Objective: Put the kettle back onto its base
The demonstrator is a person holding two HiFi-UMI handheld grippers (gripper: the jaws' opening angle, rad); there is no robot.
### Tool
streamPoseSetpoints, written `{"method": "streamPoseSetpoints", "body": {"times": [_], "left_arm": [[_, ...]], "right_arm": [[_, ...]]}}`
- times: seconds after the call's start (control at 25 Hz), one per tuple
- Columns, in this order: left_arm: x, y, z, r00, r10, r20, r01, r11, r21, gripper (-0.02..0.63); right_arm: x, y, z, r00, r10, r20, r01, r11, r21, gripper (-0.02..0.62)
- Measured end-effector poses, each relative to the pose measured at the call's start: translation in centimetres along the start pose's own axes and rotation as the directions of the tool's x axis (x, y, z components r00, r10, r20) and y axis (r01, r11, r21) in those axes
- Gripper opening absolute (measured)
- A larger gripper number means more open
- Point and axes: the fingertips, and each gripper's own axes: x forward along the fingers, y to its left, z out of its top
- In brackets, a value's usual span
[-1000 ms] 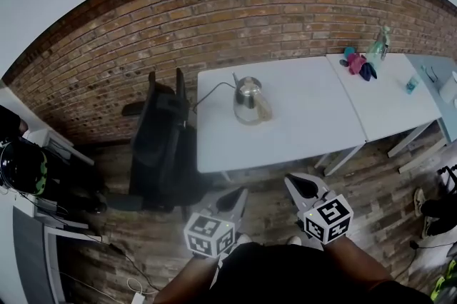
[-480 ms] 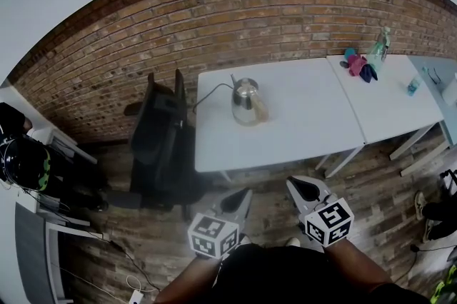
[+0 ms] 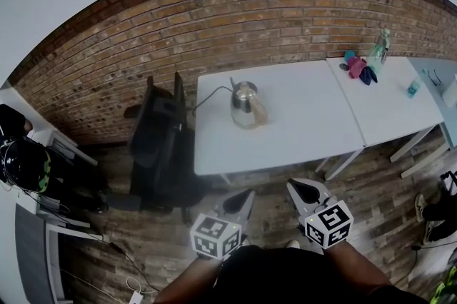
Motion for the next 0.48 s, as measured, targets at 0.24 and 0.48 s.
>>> {"method": "streamPoseSetpoints", "body": {"times": [0.24,0.48], "left_arm": [[0.2,0.4,0.56,1.0,-0.004,0.001,0.004,1.0,0.012,0.0],[0.35,0.6,0.8,1.0,-0.011,0.001,0.011,1.0,0.019,0.0]], "right_arm": [[0.43,-0.16,0.18,1.0,-0.003,0.003,0.003,1.0,0.001,0.025],[0.87,-0.41,0.11,1.0,-0.015,0.0,0.015,1.0,0.0,0.025]]}}
